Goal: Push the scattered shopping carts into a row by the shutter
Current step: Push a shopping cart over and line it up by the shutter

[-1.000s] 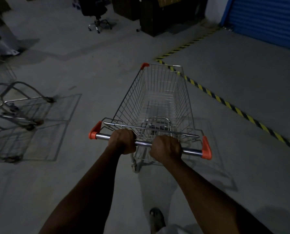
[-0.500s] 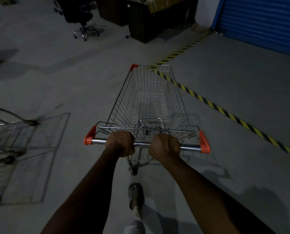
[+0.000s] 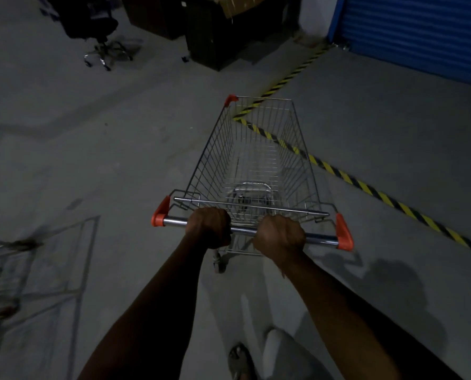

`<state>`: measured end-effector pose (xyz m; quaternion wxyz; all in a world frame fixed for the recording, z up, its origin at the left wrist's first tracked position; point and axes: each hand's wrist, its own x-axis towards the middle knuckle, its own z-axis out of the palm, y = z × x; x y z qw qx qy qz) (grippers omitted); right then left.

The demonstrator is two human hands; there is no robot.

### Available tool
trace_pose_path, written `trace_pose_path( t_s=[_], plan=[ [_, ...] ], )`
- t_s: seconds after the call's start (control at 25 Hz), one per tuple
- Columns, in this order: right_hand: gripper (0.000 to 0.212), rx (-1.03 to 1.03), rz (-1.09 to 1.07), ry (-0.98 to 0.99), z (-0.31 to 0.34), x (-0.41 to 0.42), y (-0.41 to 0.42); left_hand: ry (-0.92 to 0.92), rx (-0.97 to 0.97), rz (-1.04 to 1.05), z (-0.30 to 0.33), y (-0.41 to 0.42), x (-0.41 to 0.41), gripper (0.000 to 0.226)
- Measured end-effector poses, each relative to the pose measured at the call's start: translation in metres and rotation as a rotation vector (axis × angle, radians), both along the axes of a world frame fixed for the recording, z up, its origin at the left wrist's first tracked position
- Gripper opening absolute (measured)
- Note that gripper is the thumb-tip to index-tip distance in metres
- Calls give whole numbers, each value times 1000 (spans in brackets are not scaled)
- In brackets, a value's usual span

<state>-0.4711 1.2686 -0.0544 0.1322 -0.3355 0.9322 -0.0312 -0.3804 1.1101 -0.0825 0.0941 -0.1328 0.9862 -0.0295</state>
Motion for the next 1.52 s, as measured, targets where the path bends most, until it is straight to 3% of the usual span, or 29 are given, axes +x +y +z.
trace_pose_path(
  t_s=[0.08, 0.16, 0.28, 0.36, 0.44, 0.56, 0.8, 0.88, 0.96, 1.0, 1.08, 1.4, 1.52],
  plan=[
    [13, -6, -58, 21, -3, -24, -34, 178, 48, -15, -17, -46, -26, 34],
    [14, -4, -88, 41, -9, -53, -73, 240, 73, 0, -11, -89, -65, 21],
    [10, -25, -88, 26, -12, -103, -129, 117, 19, 30, 10, -135, -120, 28],
    [12, -40, -103, 6, -11, -144, -168, 132, -3, 16, 11, -178, -166, 27],
    [16, -59, -113, 18, -7, -185, -203, 207, 2, -58, 8, -217, -202, 9],
    [15, -86, -122, 47, -10, -247, -253, 293, -45, -147, -14, -277, -262, 9],
    [15, -51, -133, 55, -10, -367, -352, 264, -62, -223, -5, -373, -389, 14],
    [14, -47, -146, 71, -14, -404, -387, 266, -63, -200, 4, -413, -444, 35],
    [14, -45, -184, 70, -19, -445, -430, 71, -87, -5, 20, -455, -506, 49],
    [14, -54, -226, 90, -21, -466, -449, -91, -14, 33, 21, -472, -531, 44],
    [15, -51, -309, 102, -20, -508, -482, -220, 80, 15, 24, -501, -582, 37],
    [19, -25, -468, 170, -21, -672, -552, -163, 60, -199, 28, -568, -762, 16],
    [20, 12, -494, 213, -27, -744, -571, -99, -97, -405, 17, -590, -834, 31]
  ],
)
